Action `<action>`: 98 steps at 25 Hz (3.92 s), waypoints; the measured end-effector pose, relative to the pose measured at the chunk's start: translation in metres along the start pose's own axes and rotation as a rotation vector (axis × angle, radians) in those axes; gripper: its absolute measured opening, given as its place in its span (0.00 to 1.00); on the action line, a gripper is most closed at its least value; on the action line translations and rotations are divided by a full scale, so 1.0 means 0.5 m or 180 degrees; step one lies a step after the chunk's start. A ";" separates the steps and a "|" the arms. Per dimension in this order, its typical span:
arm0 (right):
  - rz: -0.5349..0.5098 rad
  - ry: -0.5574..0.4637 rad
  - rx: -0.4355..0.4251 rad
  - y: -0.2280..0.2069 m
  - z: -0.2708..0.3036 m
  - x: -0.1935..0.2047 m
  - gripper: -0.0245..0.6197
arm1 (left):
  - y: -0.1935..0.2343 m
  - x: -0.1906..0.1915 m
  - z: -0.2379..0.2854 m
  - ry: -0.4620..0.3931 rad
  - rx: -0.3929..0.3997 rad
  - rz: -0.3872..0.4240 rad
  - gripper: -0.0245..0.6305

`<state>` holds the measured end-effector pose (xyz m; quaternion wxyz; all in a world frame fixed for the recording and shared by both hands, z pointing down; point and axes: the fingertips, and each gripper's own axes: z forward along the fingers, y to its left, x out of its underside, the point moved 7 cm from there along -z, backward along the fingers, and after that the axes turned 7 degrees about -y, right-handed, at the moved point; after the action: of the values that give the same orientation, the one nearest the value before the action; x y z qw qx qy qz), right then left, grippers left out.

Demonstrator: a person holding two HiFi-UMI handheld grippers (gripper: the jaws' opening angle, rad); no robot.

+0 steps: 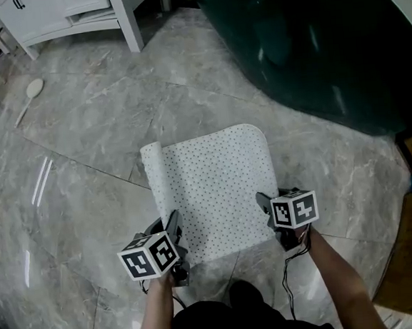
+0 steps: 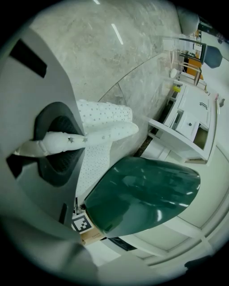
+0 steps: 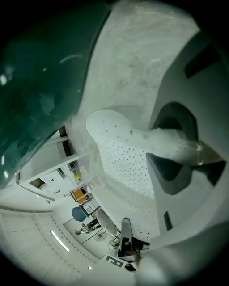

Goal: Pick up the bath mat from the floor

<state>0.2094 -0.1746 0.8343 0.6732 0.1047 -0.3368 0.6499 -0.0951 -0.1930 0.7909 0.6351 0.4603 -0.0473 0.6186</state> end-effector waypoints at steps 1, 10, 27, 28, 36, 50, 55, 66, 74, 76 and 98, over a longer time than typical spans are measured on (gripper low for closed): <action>-0.0041 -0.0019 0.0038 0.003 -0.004 -0.002 0.15 | 0.008 0.000 -0.009 -0.0029 -0.0028 -0.0025 0.08; -0.0076 -0.0123 0.0110 0.041 -0.036 -0.011 0.09 | 0.081 -0.013 -0.100 -0.0256 -0.0352 -0.0067 0.08; -0.0117 -0.0415 -0.0172 0.124 -0.193 -0.067 0.08 | 0.038 -0.061 -0.204 -0.0432 -0.0318 0.0037 0.07; -0.0126 -0.0432 -0.0179 0.125 -0.203 -0.068 0.08 | 0.033 -0.063 -0.210 -0.0435 -0.0307 0.0063 0.07; 0.0020 -0.0647 -0.0291 0.136 -0.273 -0.078 0.08 | -0.004 -0.091 -0.260 -0.0586 -0.0218 0.0151 0.07; 0.0004 -0.0863 -0.0445 0.158 -0.309 -0.159 0.08 | -0.043 -0.166 -0.295 -0.0756 -0.0282 0.0253 0.07; 0.0151 -0.0714 -0.0425 0.185 -0.363 -0.209 0.08 | -0.094 -0.211 -0.335 -0.0619 -0.0483 0.0274 0.07; 0.0196 -0.0585 -0.0373 0.288 -0.627 -0.398 0.08 | -0.320 -0.413 -0.528 -0.0576 -0.0509 0.0404 0.07; 0.0234 -0.0532 -0.0379 0.390 -0.856 -0.517 0.08 | -0.512 -0.564 -0.690 -0.0565 -0.0401 0.0313 0.07; 0.0276 -0.0512 -0.0347 0.405 -0.909 -0.541 0.08 | -0.558 -0.589 -0.721 -0.0516 -0.0409 0.0326 0.07; 0.0296 -0.1337 -0.0602 0.444 -1.259 -0.811 0.08 | -0.857 -0.875 -0.928 -0.1046 -0.0149 0.0820 0.07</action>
<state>0.2283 -0.1068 0.0565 0.5645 0.1584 -0.5334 0.6097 -0.0767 -0.1382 0.0248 0.5450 0.5302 -0.2230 0.6100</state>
